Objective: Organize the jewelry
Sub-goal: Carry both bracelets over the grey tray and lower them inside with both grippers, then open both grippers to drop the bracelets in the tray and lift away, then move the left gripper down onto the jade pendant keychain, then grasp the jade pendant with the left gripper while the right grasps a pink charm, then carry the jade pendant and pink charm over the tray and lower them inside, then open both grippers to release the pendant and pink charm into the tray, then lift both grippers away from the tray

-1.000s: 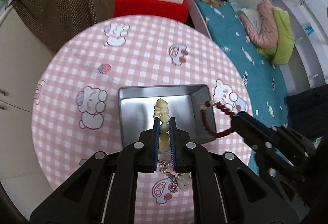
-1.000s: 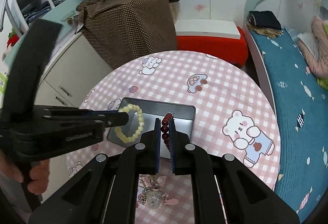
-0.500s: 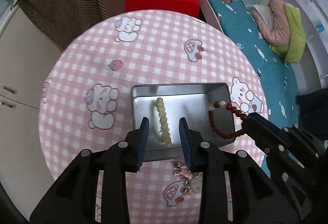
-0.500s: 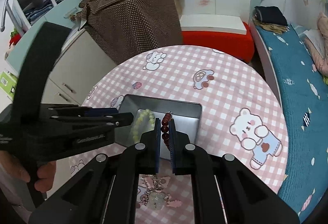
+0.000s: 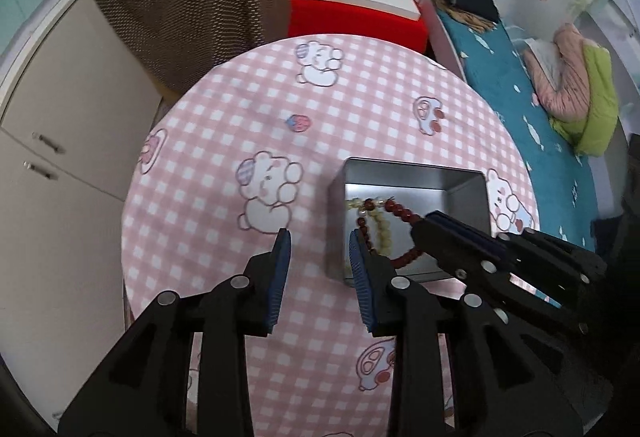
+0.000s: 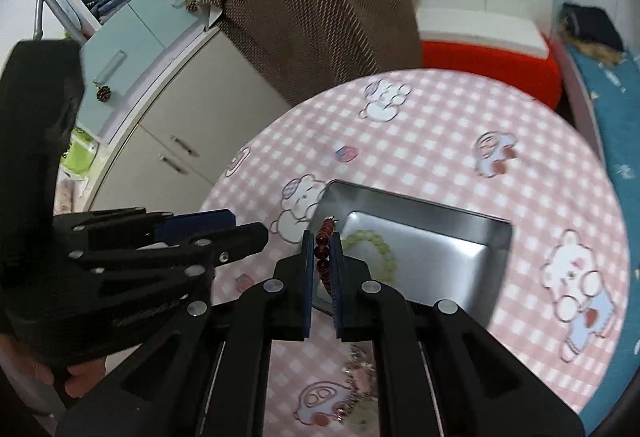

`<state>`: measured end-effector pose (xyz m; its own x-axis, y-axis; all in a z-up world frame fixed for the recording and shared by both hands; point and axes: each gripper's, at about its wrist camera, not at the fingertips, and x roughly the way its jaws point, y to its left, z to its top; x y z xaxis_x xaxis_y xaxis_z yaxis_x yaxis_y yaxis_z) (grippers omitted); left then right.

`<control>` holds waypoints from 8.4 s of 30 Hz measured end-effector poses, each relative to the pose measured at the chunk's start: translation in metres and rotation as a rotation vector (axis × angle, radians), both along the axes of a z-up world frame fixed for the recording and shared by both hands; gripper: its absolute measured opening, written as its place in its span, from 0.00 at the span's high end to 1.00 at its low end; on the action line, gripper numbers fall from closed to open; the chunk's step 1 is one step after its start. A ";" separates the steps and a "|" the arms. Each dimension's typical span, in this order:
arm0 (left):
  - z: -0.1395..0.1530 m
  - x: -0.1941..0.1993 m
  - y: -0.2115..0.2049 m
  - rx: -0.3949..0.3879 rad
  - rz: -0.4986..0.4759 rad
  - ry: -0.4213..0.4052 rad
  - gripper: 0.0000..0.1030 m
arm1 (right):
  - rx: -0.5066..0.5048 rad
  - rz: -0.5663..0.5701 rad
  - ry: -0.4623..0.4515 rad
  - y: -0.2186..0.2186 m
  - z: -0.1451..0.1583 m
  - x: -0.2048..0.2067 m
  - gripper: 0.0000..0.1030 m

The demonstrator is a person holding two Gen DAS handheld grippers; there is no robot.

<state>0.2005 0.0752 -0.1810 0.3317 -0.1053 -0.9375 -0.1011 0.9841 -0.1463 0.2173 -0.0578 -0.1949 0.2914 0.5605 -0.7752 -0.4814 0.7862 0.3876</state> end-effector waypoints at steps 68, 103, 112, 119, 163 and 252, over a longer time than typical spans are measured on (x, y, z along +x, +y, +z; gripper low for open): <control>-0.045 -0.088 -0.093 -0.048 -0.351 0.058 0.20 | -0.296 -0.535 -0.167 -0.132 -0.011 -0.130 0.12; -0.108 -0.069 -0.147 -0.041 -0.453 0.163 0.51 | -0.309 -0.601 -0.020 -0.166 -0.051 -0.137 0.12; -0.111 -0.082 -0.172 0.135 -0.552 0.107 0.74 | -0.304 -0.591 -0.013 -0.164 -0.055 -0.135 0.12; -0.100 -0.073 -0.138 0.003 -0.482 0.121 0.74 | -0.295 -0.542 -0.033 -0.153 -0.053 -0.131 0.12; -0.049 -0.078 -0.050 -0.086 -0.315 0.017 0.74 | -0.270 -0.242 -0.138 -0.076 -0.043 -0.109 0.85; -0.018 -0.003 -0.073 0.040 -0.181 -0.046 0.41 | -0.230 -0.122 -0.173 -0.059 -0.006 -0.044 0.63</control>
<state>0.1973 0.0020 -0.1992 0.3533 -0.1304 -0.9264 0.0843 0.9906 -0.1073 0.1732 -0.1166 -0.2005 0.4843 0.3291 -0.8106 -0.4216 0.8997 0.1133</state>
